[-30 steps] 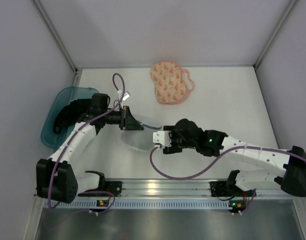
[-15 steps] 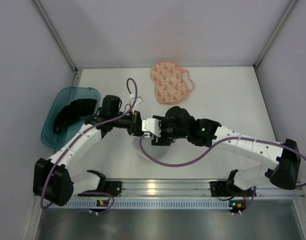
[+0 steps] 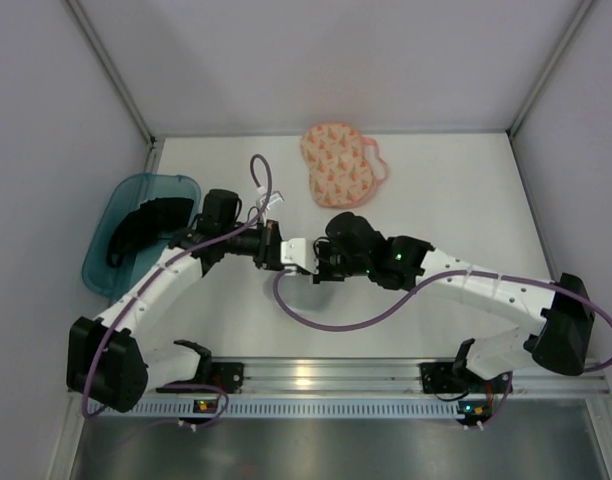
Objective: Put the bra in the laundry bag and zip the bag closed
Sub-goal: Zip the zipper on the laundry bag.
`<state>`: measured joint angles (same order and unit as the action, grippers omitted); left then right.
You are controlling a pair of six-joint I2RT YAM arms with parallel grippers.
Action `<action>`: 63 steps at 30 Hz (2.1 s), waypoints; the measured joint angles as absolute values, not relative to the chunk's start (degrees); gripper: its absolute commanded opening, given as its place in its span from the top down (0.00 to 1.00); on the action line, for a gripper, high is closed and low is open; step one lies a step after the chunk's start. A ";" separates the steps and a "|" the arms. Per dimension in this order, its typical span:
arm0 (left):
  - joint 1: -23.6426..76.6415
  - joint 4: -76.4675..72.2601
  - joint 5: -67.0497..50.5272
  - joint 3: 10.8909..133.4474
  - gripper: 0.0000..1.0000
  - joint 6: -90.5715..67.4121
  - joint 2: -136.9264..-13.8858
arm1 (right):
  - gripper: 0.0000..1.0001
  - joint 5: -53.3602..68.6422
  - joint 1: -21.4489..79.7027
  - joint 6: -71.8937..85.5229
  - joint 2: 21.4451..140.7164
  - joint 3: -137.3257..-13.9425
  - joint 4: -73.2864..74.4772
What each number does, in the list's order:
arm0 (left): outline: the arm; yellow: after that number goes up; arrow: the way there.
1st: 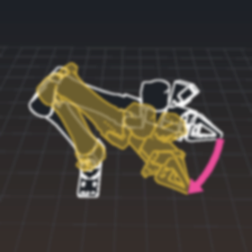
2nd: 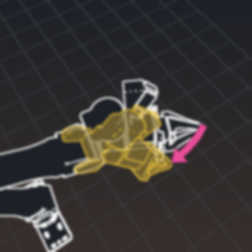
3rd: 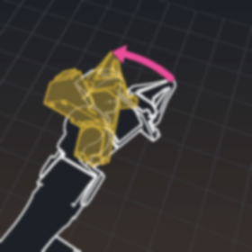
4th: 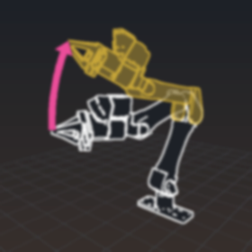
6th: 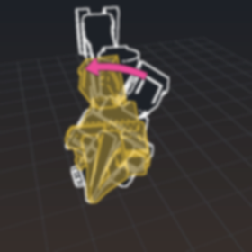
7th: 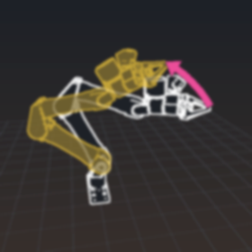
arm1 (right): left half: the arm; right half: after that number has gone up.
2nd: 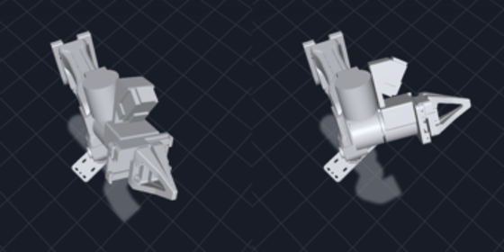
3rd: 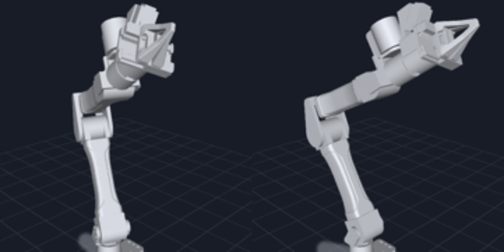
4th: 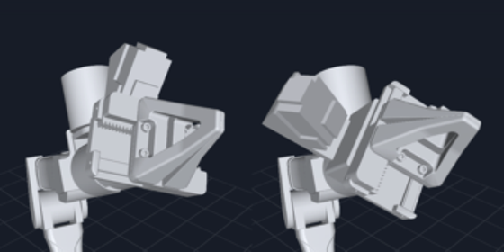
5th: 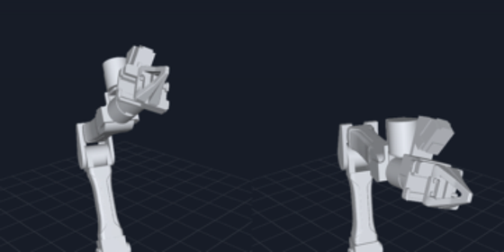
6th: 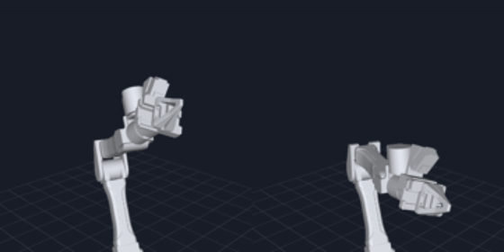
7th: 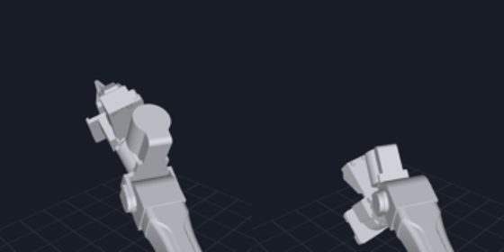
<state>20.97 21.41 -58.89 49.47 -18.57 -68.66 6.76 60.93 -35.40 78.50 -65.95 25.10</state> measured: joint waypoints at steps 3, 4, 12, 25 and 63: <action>18.00 21.30 -60.29 49.47 1.00 -19.57 -68.66 | 1.00 6.48 60.51 -36.12 76.20 -63.09 23.53; 16.49 21.26 -60.71 49.47 1.00 -19.75 -68.66 | 1.00 6.44 60.29 -36.34 75.22 -61.87 23.27; 11.70 21.26 -63.68 51.16 1.00 -20.43 -69.80 | 1.00 6.17 57.45 -38.11 68.55 -54.76 20.25; 10.74 20.60 -64.01 52.25 1.00 -20.01 -70.35 | 0.30 7.44 55.61 -34.30 73.17 -61.49 26.46; 9.43 20.38 -69.32 51.37 0.49 -17.76 -68.18 | 1.00 8.69 55.22 -35.35 72.75 -62.24 25.30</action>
